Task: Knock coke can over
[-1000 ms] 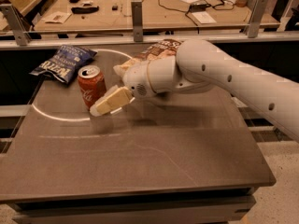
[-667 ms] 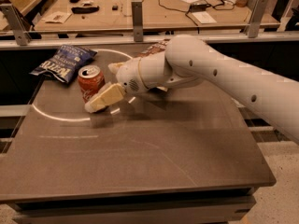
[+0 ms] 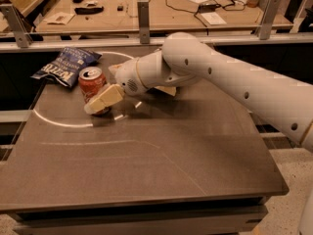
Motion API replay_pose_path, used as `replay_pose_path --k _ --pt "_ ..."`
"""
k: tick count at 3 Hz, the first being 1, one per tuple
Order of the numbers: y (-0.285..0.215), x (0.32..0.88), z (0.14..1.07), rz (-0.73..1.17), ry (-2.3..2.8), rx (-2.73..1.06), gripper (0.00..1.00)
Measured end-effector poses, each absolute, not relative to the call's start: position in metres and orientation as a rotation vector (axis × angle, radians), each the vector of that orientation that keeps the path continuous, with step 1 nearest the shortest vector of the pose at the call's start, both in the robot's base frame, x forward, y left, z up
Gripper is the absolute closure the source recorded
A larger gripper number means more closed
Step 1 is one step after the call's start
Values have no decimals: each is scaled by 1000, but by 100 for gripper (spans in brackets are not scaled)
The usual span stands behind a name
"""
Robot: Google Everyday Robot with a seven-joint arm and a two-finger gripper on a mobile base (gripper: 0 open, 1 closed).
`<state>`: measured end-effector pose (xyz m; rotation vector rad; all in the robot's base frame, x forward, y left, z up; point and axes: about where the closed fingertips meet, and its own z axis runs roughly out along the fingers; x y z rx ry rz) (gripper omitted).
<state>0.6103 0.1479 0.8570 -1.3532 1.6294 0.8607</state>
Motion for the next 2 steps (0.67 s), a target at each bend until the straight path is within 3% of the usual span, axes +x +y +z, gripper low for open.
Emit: replay_pose_path --k 2 --pt "152 608 857 866 1625 -1360 41"
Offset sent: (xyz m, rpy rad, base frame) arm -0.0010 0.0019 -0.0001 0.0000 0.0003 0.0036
